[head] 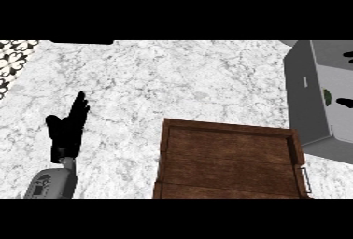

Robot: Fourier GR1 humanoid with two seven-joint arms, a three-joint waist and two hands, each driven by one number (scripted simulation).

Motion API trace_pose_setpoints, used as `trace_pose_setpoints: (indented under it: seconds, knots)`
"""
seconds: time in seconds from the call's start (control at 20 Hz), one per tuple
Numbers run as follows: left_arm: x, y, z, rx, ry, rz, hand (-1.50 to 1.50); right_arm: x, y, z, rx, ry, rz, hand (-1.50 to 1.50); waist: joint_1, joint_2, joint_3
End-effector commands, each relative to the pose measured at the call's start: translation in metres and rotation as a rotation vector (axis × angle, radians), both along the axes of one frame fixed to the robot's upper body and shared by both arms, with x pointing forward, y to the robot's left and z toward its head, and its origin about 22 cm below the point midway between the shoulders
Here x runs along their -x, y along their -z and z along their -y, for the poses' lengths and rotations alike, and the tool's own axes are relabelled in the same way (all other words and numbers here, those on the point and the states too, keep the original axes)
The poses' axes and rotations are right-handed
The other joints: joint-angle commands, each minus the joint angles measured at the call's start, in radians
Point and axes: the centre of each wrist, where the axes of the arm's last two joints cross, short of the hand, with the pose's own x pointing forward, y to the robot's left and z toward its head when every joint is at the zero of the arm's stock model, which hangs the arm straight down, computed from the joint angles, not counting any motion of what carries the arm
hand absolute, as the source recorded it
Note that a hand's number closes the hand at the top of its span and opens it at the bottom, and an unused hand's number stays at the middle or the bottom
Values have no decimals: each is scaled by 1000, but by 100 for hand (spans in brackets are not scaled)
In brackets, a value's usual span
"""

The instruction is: Pick the squash from the tray and place it in the cardboard box

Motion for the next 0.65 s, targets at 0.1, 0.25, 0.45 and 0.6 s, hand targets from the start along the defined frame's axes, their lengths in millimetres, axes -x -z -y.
trace_pose_setpoints:
  seconds: [0.1, 0.25, 0.45, 0.6]
  knots:
    - [2, 6, 4, -17, -4, 11, 0, -8, 5, 7, -244, -100, 71, -150, -2, 3, 1]
    - [11, 14, 0, 4, -10, -16, 0, 4, 0, 26, -422, -186, 125, -150, -22, -4, 0]
    - [7, 7, -1, -20, -2, 0, 0, 9, -5, 41, -622, -161, 120, -150, -15, -1, 1]
    - [12, 10, 6, 12, -12, 5, 0, 32, -5, 68, -678, -63, 129, -150, -4, 3, 2]
